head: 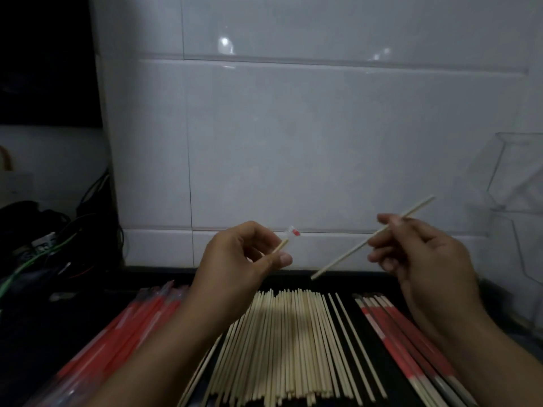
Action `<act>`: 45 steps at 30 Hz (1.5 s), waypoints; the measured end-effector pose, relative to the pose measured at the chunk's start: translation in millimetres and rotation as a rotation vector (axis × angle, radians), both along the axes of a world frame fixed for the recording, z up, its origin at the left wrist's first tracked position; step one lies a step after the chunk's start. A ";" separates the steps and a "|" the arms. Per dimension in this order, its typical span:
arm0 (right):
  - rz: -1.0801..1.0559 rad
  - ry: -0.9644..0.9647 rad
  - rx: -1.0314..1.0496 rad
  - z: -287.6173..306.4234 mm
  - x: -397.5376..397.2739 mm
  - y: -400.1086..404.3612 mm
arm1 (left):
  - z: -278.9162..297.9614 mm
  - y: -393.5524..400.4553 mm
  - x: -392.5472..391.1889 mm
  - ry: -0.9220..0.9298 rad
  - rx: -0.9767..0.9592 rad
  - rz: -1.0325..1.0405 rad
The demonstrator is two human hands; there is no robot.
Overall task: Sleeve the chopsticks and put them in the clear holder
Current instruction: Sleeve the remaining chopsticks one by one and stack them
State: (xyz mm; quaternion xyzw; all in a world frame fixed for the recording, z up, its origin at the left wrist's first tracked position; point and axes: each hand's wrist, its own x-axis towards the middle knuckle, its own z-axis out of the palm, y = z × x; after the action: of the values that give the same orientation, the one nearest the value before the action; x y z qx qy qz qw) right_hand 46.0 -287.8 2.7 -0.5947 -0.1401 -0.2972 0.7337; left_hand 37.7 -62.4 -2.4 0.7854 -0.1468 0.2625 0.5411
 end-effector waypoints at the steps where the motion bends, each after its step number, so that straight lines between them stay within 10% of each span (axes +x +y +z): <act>1: -0.038 -0.027 0.057 2.0 1.5 -3.4 | -1.5 -2.0 -0.1 0.016 0.030 -0.006; 10: -0.011 -0.056 0.392 13.2 0.8 -20.5 | -6.1 -7.3 3.2 0.100 0.013 -0.057; 38: 0.034 -0.046 0.132 1.3 -6.3 -1.2 | -5.3 -9.9 -2.6 0.156 0.052 -0.144; 45: 0.168 0.063 -0.270 -6.7 -11.7 12.2 | -9.2 -12.4 -1.4 0.178 0.071 -0.156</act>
State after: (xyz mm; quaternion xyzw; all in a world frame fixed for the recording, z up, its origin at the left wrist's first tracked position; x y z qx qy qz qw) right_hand 34.2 -275.6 -4.0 -0.6830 -0.2049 -0.1946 0.6735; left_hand 36.3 -74.8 -11.6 0.8102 -0.1681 0.1435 0.5428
